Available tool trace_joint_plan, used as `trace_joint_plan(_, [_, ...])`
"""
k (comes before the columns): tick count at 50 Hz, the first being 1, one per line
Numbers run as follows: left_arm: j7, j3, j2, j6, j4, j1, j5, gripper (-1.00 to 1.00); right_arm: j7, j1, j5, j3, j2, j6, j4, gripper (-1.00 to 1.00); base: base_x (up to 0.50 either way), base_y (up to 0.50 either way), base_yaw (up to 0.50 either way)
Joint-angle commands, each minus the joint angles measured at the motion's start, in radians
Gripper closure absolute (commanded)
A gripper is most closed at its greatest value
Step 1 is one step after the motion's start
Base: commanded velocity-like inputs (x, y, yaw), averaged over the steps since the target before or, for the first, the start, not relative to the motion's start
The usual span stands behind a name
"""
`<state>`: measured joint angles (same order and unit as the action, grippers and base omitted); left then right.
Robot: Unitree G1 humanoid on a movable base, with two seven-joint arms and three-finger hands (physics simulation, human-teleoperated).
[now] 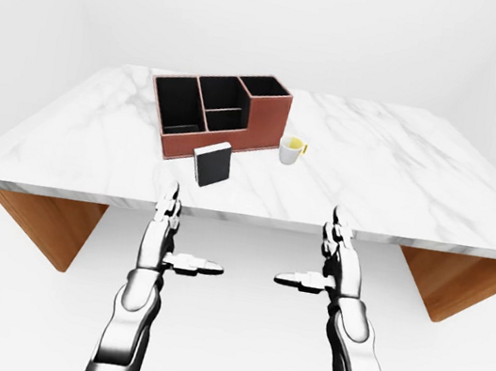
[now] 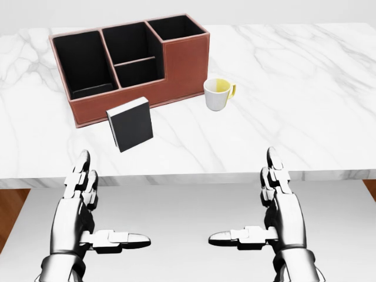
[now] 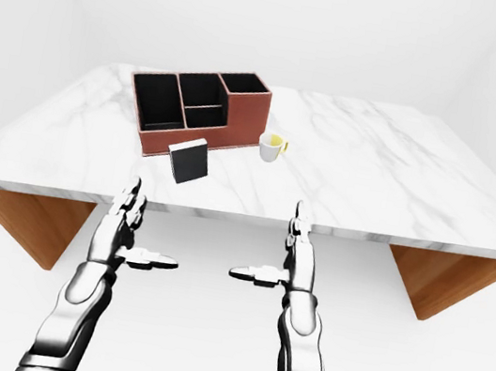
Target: Pick up the book and place it in the front compartment of the caddy.
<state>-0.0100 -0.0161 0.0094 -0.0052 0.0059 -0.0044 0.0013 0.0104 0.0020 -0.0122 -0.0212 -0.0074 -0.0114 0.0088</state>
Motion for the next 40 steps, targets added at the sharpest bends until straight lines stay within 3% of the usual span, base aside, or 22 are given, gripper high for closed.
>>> trace_joint_plan(1, [-0.016,-0.026,0.014,-0.005,0.006,-0.006,0.004,-1.00,0.011,0.005,-0.025,-0.038,-0.014,-0.023,0.017,-1.00,0.00,0.00,0.00])
trace_joint_plan(8, [-0.019,-0.030,0.016,-0.013,0.019,-0.013,0.003,-1.00,0.009,0.007,-0.028,-0.039,-0.015,-0.021,0.010,-1.00,0.00,0.00,0.00])
trace_joint_plan(17, [-0.021,-0.027,0.014,-0.006,0.004,-0.011,0.003,-1.00,0.008,0.010,-0.027,-0.041,-0.017,-0.007,-0.012,-1.00,0.00,0.00,0.00])
trace_joint_plan(21, [-0.020,-0.031,0.017,0.011,-0.024,-0.009,0.001,-1.00,0.006,0.007,-0.034,-0.050,-0.021,0.022,-0.050,-1.00,0.00,0.00,0.00])
trace_joint_plan(26, [-0.024,-0.038,0.019,0.078,-0.131,0.005,-0.009,-1.00,0.001,0.006,-0.027,-0.060,-0.027,0.087,-0.148,-1.00,0.00,0.00,0.00])
trace_joint_plan(29, [-0.019,-0.045,0.023,0.092,-0.192,0.008,0.003,-1.00,0.002,0.005,-0.029,-0.067,-0.028,0.099,-0.193,-1.00,0.00,0.00,0.00])
trace_joint_plan(40, [-0.030,-0.086,0.032,0.092,-0.393,0.006,-0.003,-1.00,0.009,-0.022,-0.006,-0.075,-0.037,0.099,-0.279,-1.00,0.00,0.00,0.00])
